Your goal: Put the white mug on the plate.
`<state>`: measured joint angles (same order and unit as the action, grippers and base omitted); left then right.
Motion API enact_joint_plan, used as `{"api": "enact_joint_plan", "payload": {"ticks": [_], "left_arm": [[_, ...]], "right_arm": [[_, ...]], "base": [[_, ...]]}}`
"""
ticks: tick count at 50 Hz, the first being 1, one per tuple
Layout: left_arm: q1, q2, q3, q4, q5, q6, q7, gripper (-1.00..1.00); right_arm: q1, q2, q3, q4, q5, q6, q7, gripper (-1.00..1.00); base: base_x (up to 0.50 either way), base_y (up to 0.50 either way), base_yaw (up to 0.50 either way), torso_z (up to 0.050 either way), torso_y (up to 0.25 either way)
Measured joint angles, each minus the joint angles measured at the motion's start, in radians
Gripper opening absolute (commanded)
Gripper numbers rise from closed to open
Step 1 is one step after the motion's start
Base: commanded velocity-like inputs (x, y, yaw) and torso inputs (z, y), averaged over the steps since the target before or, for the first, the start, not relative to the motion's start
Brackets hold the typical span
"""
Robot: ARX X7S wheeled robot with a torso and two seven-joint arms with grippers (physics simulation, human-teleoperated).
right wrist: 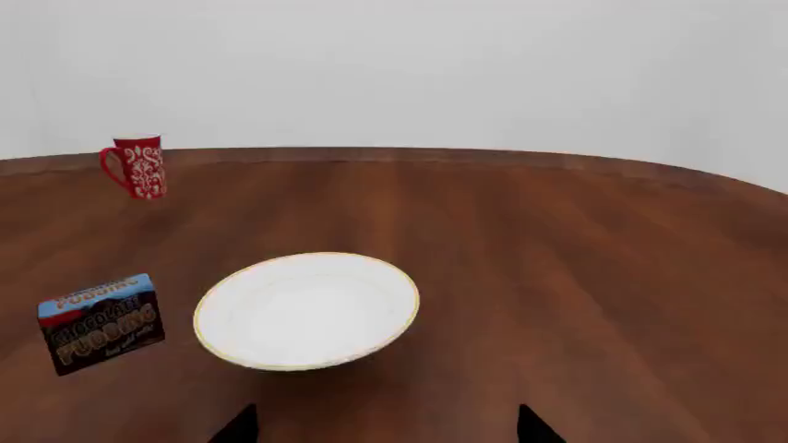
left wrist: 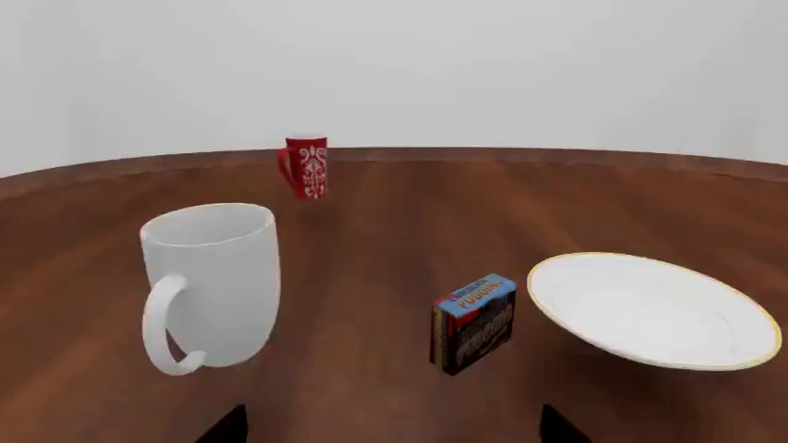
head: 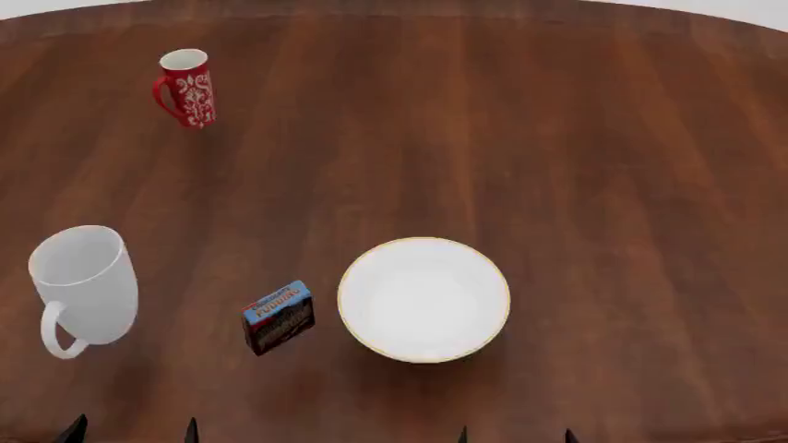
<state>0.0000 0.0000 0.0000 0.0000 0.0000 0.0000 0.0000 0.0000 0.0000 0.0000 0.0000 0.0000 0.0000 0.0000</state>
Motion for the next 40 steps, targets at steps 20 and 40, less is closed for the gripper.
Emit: {"api": "enact_joint_plan", "payload": {"ticks": [20,40], "left_arm": [[-0.03,-0.055,0.026,0.197,-0.06,-0.207,-0.061,1.0],[-0.34,-0.118,-0.077,0.602,-0.181,-0.892,-0.112,1.0]], "right_arm": [[-0.009,0.077,-0.032,-0.33,0.014,0.295,0.057,1.0],[0.361,0.255,0.109,-0.922,0.379,1.229,0.241,1.0]], "base": [[0.0,0.0,0.0,0.0,0.0],[0.0,0.0,0.0,0.0,0.0]]}}
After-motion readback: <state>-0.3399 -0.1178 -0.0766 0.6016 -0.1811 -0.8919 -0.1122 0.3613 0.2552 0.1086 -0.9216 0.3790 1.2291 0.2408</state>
